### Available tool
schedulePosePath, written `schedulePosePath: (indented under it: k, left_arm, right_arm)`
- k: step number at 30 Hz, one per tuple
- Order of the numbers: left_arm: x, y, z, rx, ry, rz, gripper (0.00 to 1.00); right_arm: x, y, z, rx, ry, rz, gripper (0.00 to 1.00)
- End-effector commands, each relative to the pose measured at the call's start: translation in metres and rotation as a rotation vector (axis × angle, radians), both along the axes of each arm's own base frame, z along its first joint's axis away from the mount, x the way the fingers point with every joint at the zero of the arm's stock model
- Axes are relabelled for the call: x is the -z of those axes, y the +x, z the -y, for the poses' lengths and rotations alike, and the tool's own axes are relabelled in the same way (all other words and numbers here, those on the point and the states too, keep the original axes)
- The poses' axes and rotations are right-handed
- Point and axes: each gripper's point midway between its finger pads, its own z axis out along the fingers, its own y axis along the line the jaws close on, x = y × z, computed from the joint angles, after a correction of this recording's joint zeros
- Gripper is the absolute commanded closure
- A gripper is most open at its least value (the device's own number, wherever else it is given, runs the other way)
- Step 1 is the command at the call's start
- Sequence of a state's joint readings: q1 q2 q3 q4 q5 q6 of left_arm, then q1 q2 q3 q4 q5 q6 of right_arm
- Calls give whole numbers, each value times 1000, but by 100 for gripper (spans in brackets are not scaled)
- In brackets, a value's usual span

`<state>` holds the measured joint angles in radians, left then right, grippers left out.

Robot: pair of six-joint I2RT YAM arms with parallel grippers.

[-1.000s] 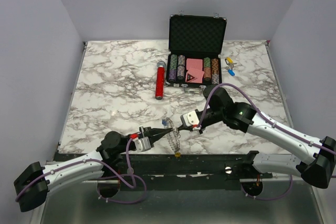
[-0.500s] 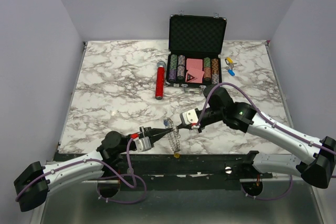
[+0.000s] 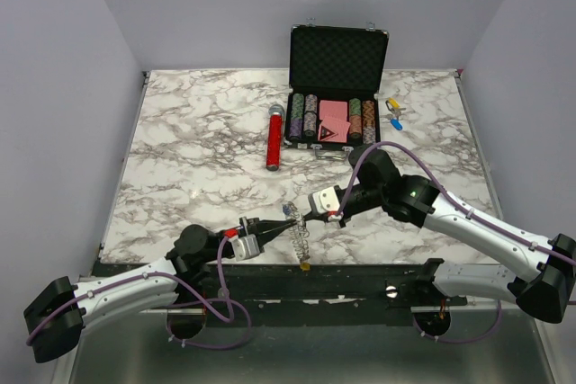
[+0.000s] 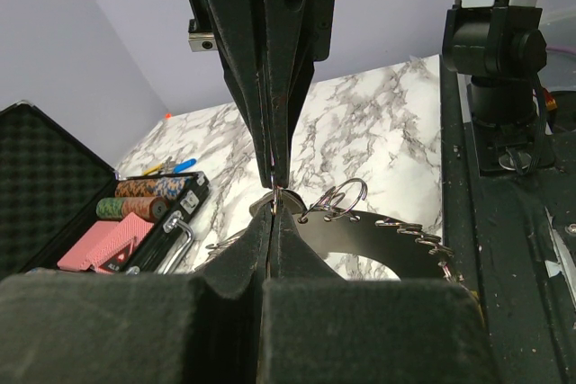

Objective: Put the keys on the keyring

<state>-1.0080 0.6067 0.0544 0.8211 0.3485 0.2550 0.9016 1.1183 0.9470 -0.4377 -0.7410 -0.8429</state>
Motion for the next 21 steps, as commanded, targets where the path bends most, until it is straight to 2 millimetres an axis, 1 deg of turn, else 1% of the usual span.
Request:
schedulePosePath:
  k: [1,21]
  left_arm:
    - [8,0,-4,-10,0,12,100]
    - [9,-1,-3,-4,5,7,100]
  right_arm:
    - [-2,-5,1,-21,3,5,100]
    - [-4,-5,0,-29,9,7,100]
